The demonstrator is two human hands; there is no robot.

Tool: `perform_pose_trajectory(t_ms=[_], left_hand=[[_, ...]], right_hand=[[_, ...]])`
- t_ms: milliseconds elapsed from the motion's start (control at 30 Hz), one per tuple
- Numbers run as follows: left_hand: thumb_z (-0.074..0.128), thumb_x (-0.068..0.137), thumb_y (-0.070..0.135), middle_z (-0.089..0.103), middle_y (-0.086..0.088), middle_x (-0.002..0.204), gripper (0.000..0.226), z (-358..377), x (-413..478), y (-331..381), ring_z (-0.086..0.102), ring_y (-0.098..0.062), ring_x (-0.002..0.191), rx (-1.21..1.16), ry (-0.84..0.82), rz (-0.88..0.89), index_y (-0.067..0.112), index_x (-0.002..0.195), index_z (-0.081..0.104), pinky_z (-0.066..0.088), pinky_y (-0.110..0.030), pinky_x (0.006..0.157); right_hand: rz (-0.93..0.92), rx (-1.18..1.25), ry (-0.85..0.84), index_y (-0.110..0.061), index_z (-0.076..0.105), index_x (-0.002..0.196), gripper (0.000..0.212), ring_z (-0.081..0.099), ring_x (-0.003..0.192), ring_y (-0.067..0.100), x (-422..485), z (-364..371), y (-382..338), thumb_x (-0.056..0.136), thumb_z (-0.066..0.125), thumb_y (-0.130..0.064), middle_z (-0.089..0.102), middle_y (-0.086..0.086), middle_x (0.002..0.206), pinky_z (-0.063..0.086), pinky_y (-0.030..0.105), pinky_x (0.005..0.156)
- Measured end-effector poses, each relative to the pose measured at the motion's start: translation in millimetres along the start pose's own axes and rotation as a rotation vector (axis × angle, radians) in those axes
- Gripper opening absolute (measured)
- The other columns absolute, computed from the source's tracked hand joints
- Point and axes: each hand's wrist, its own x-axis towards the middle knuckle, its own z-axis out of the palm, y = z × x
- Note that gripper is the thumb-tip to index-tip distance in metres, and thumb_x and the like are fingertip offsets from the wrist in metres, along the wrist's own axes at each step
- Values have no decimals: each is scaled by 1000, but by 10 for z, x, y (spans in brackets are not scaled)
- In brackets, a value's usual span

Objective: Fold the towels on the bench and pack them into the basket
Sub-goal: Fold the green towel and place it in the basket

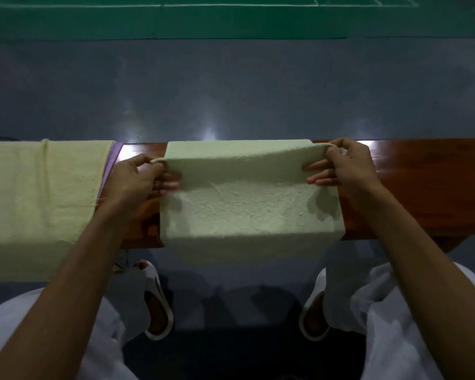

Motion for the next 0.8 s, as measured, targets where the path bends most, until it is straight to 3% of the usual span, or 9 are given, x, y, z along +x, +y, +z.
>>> perform_pose_trajectory(t_ms=[100,200,300,367,433,567,667,800], left_hand=[[47,107,8,74,-19,110,15,57,109,204,75,-27,99,-304,-38,30,12,103,61,62,-33,83],[48,105,5,68,-20,122,25,-4,244,502,68,-32,117,-599,-142,254,15,99,70,56,-38,97],[53,103,5,70,-17,122,21,-92,235,796,60,-36,128,-798,-278,439,14,98,72,49,-44,109],[53,105,4,68,-17,125,11,-130,207,847,55,-37,134,-806,-336,511,9,105,63,45,-45,112],[62,101,9,67,-15,126,6,-172,168,749,54,-35,135,-749,-341,502,10,106,64,45,-43,112],[83,80,21,70,-15,118,29,-190,67,322,67,-29,119,-527,-178,353,9,104,72,54,-36,102],[69,93,5,73,-18,107,29,-131,-21,111,74,-28,104,-204,-40,272,-10,117,65,61,-34,91],[63,99,4,76,-15,102,19,-220,-160,30,76,-22,91,225,-81,203,-3,115,70,63,-28,70]], right_hand=[[-26,343,-58,-9,45,105,13,77,74,29,136,67,-211,110,34,-7,77,14,85,63,37,70],[-260,614,-157,-13,46,100,11,73,103,34,236,-27,-478,106,39,-6,74,14,102,56,47,98],[-485,673,-267,-11,44,107,8,58,130,39,165,-174,-740,109,36,-9,65,19,127,46,53,110],[-542,643,-301,-9,44,108,10,52,136,39,96,-248,-789,110,34,-10,61,19,135,41,56,114],[-508,578,-275,-11,46,106,9,54,134,38,60,-285,-704,110,37,-11,63,17,132,44,53,112],[-289,364,-80,-16,50,97,6,70,110,34,39,-258,-298,99,56,-15,71,14,110,56,51,97],[-164,29,-14,-16,56,93,16,73,102,35,20,-303,-56,104,52,-5,69,25,113,60,50,90],[-104,-292,-114,-8,63,90,12,74,65,14,-85,-437,-13,100,58,-3,76,6,77,60,28,59]])
